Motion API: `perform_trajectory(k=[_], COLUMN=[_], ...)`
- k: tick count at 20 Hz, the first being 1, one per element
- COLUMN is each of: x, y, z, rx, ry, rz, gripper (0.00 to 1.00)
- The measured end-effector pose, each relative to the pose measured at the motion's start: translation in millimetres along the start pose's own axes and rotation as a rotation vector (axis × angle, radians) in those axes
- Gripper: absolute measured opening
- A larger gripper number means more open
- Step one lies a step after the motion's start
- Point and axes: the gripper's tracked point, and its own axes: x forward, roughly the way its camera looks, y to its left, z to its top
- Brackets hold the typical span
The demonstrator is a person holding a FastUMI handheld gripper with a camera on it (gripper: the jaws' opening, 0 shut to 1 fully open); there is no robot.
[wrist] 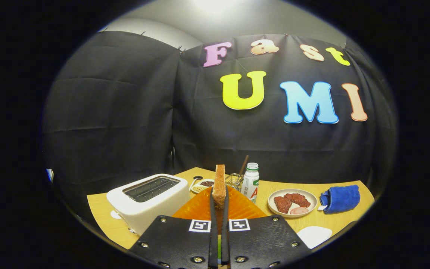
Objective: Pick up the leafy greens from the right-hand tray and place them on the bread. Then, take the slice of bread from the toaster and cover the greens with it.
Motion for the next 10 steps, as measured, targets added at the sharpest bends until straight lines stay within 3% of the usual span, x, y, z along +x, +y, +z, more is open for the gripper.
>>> perform_trajectory(k=[10], x=[-1], y=[-11], z=[-43], rx=[0.057], ry=[0.076], rz=[-0.002], gripper=[0.04])
